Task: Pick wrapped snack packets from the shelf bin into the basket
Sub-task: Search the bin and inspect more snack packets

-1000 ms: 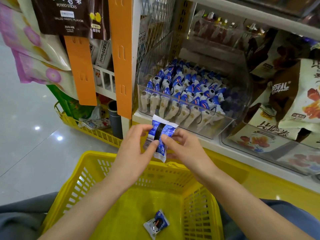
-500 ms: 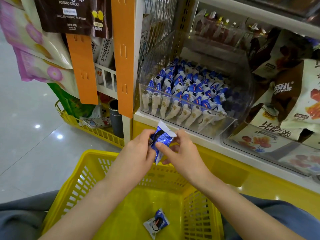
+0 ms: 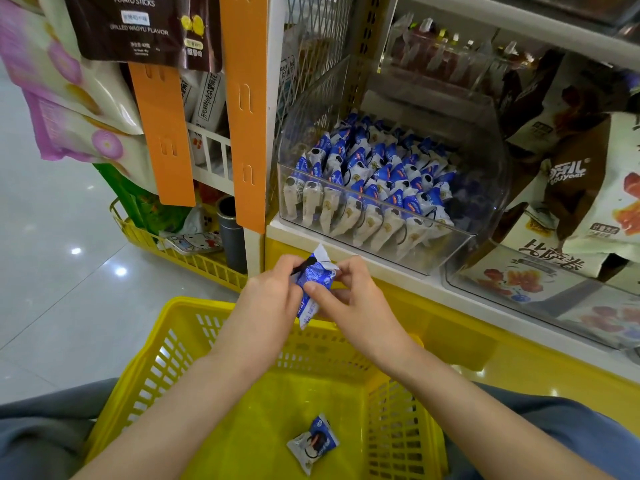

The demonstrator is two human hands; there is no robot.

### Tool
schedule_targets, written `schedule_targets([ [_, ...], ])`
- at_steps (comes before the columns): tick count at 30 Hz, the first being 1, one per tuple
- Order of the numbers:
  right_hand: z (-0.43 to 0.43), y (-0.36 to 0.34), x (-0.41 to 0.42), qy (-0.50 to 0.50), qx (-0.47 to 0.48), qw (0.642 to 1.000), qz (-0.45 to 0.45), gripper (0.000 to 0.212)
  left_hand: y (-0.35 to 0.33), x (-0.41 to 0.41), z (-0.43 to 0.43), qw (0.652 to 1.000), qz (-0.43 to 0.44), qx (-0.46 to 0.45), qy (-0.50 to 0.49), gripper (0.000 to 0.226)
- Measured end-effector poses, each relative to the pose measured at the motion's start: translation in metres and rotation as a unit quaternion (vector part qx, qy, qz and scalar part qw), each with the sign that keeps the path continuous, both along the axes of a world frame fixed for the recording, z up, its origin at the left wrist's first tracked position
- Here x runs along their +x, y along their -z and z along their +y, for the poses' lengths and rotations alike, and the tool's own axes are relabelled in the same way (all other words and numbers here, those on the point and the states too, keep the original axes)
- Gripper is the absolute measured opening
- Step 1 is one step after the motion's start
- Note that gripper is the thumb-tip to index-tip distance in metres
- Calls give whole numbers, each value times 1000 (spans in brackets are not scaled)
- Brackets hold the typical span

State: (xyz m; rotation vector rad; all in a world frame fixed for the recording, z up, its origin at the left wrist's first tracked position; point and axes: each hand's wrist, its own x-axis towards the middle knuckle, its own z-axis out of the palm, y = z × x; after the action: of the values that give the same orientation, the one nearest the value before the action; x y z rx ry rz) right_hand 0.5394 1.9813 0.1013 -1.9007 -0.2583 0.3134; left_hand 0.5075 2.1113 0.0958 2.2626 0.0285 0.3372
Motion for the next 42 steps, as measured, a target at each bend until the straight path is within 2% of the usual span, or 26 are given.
schedule_targets([
  [3, 1, -4, 3, 2, 22, 1000, -9, 28, 1, 7, 1, 997, 12, -77, -26, 26],
  [5, 0, -7, 5, -8, 36, 999, -15, 27, 0, 12, 3, 982, 56, -179, -29, 25],
  [7, -1, -10, 6, -18, 52, 998, -8, 28, -5, 13, 6, 952, 99, -287, -27, 24],
  [11, -5, -17, 8, 5, 44, 999, 8, 54, -12, 15, 6, 898, 162, -409, -31, 27],
  [13, -5, -20, 10, 19, 38, 999, 18, 57, -14, 14, 3, 871, 187, -455, -20, 26],
  [15, -6, -23, 11, 14, 32, 999, 18, 45, -13, 12, 3, 882, 189, -432, 5, 25],
  [18, -7, -28, 9, -2, 57, 998, 21, 12, -14, 9, 6, 897, 182, -402, 31, 25],
  [23, -13, -34, 7, 10, 78, 997, 8, 14, -21, 9, 9, 900, 207, -378, 70, 25],
  [29, -19, -65, 32, 16, 19, 985, -172, 15, -30, 16, 12, 892, 175, -412, 53, 24],
  [33, -20, -90, 92, 91, -127, 947, -282, 11, -35, 22, 16, 878, 137, -458, 25, 23],
  [35, -19, -95, 125, 109, -214, 939, -248, 19, -39, 24, 18, 869, 126, -479, 16, 23],
  [38, -18, -90, 163, 82, -339, 926, -147, 32, -43, 25, 21, 865, 119, -488, 12, 25],
  [40, -15, -86, 173, 85, -365, 921, -105, 33, -46, 25, 22, 864, 113, -491, 8, 25],
  [42, -11, -85, 178, 111, -376, 914, -106, 39, -48, 26, 23, 862, 108, -496, 7, 27],
])
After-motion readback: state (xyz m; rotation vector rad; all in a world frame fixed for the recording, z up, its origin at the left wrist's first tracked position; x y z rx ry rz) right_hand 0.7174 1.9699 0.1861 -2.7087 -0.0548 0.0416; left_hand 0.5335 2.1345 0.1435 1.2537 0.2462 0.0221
